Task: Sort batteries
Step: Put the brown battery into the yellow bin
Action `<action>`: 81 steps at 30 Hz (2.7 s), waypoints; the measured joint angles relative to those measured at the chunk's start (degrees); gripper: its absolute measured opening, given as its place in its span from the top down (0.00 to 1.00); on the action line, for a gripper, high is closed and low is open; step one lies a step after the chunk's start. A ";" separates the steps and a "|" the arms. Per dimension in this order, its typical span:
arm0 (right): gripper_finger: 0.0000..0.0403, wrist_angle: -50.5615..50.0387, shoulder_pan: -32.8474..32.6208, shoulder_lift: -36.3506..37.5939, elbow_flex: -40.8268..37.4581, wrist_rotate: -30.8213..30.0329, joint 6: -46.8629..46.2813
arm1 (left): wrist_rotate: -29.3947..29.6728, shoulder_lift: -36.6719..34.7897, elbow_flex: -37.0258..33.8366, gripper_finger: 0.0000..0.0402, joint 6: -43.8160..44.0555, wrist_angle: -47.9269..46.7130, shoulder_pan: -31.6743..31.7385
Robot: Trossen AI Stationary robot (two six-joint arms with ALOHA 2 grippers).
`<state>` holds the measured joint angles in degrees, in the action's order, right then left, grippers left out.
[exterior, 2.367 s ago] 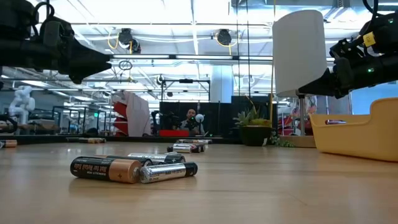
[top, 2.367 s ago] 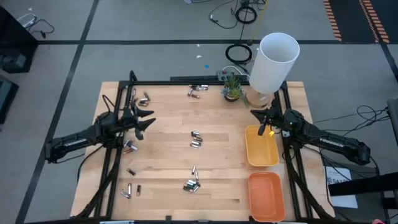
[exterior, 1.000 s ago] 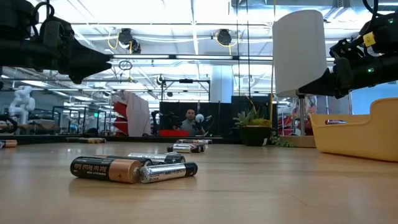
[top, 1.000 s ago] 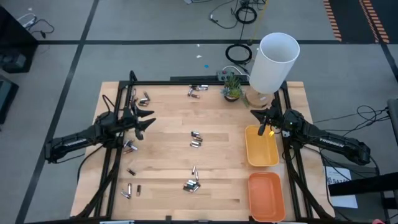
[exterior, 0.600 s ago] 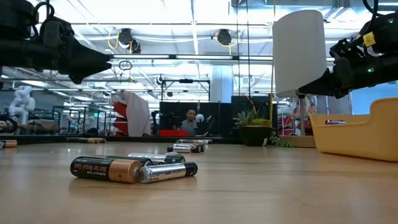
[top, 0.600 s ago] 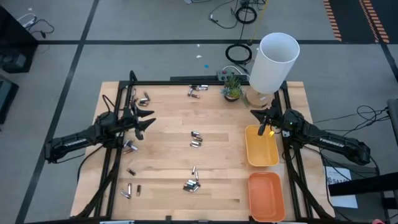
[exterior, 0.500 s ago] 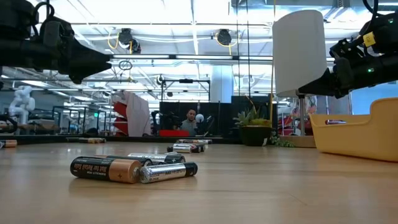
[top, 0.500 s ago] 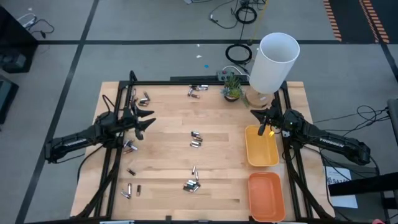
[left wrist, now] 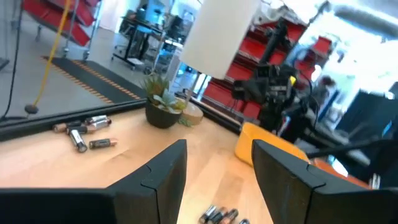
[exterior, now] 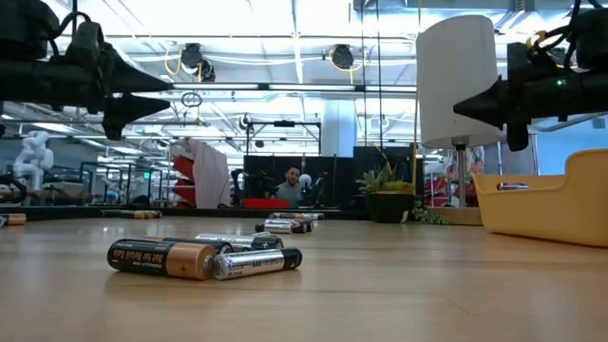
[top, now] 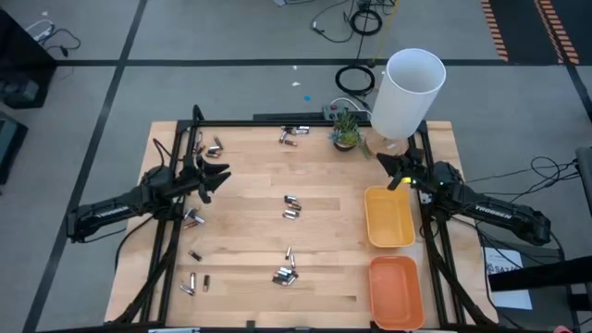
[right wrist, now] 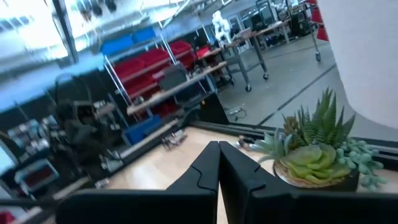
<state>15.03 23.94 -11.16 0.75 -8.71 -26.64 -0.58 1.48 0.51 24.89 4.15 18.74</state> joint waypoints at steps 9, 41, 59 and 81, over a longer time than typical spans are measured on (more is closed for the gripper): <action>1.00 7.42 -0.04 -0.01 0.00 8.40 -0.89 | -3.39 0.00 0.00 0.52 -0.49 3.51 -0.02; 0.71 -3.02 -22.90 -69.97 47.99 15.34 28.39 | -9.88 31.67 21.50 0.52 -18.61 -4.05 -8.13; 0.71 -25.57 -23.51 -97.26 66.12 4.26 22.28 | -2.11 35.95 21.46 0.52 -33.77 10.80 -9.40; 0.71 -25.55 -23.65 -98.16 66.05 -0.50 16.27 | -2.14 36.02 21.46 0.52 -34.84 8.82 -9.40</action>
<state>-10.53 0.29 -109.32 66.81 -9.21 -10.37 -2.72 37.50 21.98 -9.96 12.97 9.34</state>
